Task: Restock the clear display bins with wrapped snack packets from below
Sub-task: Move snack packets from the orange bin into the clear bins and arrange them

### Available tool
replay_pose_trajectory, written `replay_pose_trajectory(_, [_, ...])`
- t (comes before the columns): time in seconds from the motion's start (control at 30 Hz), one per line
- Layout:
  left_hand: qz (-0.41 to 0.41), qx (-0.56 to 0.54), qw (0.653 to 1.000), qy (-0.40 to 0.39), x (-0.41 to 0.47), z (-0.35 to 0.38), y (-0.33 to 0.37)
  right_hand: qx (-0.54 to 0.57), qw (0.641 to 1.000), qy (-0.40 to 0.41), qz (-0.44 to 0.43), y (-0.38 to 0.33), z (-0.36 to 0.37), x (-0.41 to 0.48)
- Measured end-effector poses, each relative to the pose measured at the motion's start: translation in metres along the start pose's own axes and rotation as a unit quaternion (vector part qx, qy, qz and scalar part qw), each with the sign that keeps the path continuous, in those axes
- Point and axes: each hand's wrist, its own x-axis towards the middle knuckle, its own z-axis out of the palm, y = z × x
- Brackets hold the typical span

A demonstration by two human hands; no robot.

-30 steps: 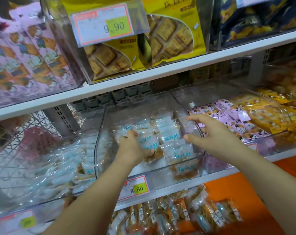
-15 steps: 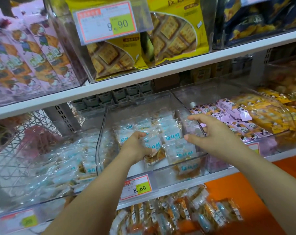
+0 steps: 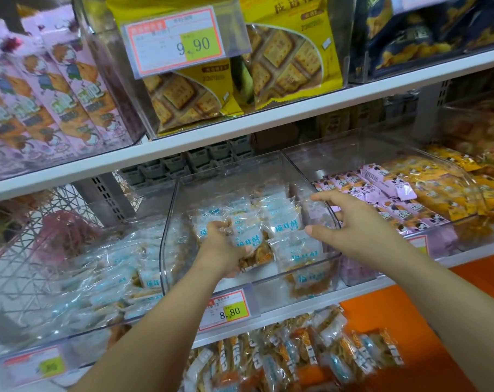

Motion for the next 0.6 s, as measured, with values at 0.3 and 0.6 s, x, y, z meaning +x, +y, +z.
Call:
replay_pose_trajectory(0.3, [0.042, 0.086, 0.995, -0.028, 0.003, 0.005, 0.006, 0.009, 1.0, 0.01, 0.011, 0.001, 0.001, 0.001])
replay_pose_trajectory(0.6, [0.043, 0.079, 0.994, -0.056, -0.012, -0.011, 0.005, -0.03, 0.999, 0.019, -0.014, 0.002, 0.001, -0.003])
